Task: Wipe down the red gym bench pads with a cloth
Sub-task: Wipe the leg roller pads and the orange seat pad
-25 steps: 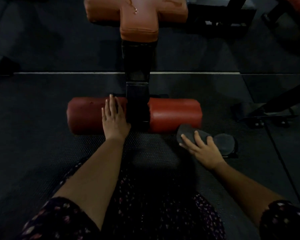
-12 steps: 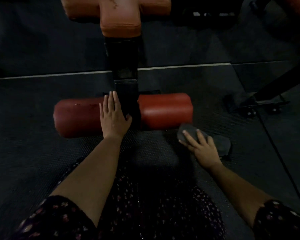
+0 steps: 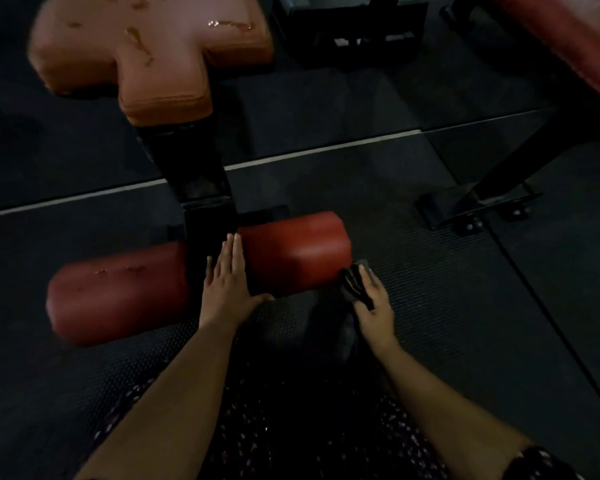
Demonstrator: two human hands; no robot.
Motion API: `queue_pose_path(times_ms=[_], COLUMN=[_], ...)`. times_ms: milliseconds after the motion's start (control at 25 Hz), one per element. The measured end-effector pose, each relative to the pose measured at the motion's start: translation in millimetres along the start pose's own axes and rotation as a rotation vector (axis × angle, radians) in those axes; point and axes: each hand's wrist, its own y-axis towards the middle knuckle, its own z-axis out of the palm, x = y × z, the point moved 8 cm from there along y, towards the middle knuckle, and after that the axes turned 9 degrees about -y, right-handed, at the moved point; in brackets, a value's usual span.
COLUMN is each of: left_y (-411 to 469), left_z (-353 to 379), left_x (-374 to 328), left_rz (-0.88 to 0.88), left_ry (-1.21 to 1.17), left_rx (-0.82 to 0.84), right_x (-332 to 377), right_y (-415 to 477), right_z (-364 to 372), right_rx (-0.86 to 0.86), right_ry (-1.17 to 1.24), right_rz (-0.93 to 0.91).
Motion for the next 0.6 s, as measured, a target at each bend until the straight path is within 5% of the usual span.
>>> queue_pose_path(times_ms=[240,600], left_y=[7,9], left_z=[4,11], left_x=[-2,1], left_rz=[0.018,0.040], left_ry=[-0.025,0.038], left_rx=[0.012,0.011], right_x=[-16,40], right_y=[32,123], right_z=[-23,-8], right_rx=[-0.080,0.170], right_ry=[0.065,-0.117], right_rz=[0.066,-0.179])
